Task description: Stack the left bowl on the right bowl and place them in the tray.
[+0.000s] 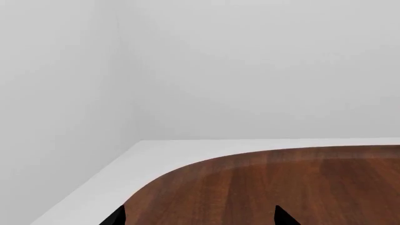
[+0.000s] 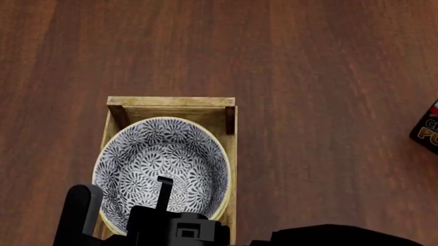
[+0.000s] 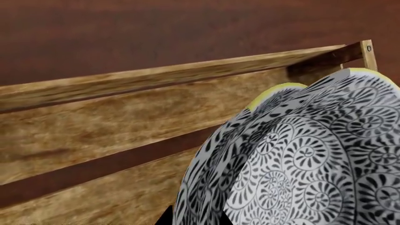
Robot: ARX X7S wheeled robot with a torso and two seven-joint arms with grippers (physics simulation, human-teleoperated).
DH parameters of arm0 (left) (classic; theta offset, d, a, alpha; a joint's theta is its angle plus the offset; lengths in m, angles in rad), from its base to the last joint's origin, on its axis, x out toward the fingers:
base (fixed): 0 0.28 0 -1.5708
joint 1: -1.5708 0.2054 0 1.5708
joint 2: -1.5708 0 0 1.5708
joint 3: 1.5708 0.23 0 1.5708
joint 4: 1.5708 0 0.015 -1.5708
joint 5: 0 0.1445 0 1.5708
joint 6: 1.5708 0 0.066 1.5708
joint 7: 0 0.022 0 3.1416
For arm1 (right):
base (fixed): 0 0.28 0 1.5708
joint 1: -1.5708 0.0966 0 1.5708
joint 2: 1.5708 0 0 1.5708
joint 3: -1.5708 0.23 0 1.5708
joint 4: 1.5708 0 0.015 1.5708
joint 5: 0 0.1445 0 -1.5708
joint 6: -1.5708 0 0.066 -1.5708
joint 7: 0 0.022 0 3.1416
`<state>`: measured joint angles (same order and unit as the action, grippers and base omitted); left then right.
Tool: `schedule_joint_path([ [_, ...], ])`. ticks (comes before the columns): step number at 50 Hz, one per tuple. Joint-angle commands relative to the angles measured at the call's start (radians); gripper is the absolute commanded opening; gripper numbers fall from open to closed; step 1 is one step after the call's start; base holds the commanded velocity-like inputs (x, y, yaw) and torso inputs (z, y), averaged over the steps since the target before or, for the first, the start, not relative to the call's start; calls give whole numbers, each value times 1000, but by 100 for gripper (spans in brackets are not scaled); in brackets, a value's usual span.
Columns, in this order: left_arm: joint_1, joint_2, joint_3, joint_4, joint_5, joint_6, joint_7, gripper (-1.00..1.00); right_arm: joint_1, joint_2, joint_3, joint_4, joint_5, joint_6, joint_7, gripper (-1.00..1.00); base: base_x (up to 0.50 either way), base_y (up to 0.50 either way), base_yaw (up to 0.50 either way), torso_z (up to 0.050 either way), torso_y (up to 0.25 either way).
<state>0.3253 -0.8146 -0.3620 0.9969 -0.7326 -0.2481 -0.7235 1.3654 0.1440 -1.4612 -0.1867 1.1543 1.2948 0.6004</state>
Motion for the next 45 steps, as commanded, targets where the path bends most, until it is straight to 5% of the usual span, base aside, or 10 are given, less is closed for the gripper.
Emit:
schedule_joint_path([
  [1, -2, -7, 6, -1, -1, 3, -7, 100, 0, -5, -9, 5, -47, 2, -2, -100, 0, 0, 0, 0, 0],
  [45, -6, -31, 29, -4, 0, 13, -27, 100, -58, -17, -85, 58, -98, -71, -41, -100, 0, 0, 0, 0, 1],
])
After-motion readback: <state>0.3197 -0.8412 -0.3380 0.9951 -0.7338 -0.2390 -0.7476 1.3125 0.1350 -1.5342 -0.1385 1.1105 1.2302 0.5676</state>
